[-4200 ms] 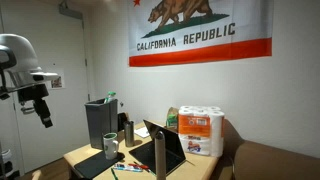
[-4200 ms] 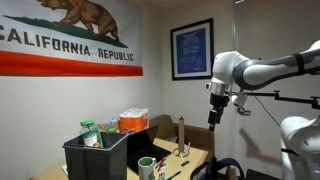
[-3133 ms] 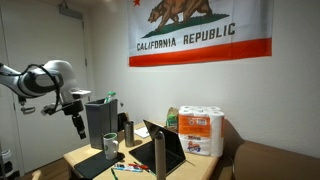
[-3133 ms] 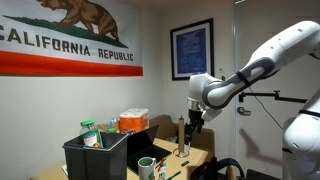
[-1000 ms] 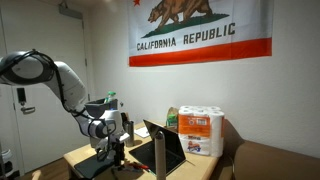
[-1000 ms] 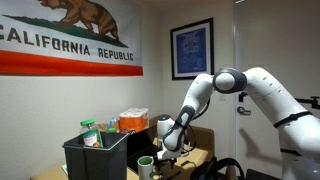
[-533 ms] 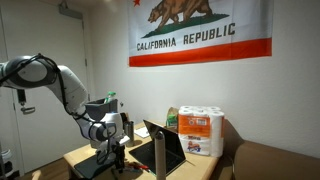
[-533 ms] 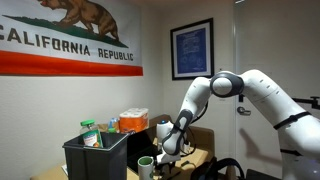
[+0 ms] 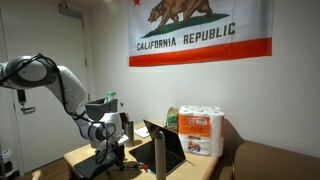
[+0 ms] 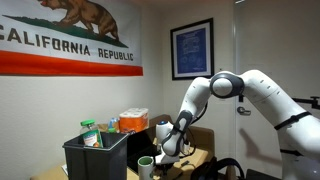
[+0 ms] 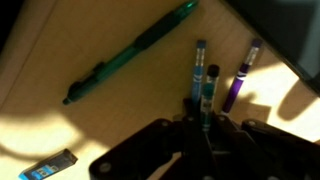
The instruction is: Put the pen in the mug cup
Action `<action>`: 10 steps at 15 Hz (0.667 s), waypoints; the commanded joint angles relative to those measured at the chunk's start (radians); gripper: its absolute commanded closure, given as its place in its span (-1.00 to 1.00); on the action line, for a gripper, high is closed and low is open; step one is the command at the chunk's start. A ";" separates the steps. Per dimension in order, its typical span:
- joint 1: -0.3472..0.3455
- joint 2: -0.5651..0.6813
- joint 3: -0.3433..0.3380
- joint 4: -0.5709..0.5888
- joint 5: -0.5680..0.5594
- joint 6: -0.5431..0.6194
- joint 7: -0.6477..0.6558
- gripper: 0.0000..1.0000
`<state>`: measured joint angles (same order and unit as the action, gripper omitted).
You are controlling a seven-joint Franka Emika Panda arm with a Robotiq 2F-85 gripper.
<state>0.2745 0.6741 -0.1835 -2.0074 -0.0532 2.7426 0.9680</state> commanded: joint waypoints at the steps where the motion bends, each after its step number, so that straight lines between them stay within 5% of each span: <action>1: 0.027 -0.015 -0.026 -0.012 0.006 0.013 0.033 0.87; 10: 0.104 -0.247 -0.076 -0.085 -0.075 -0.134 0.046 0.87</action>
<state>0.3571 0.5595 -0.2564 -2.0211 -0.0838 2.6780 0.9750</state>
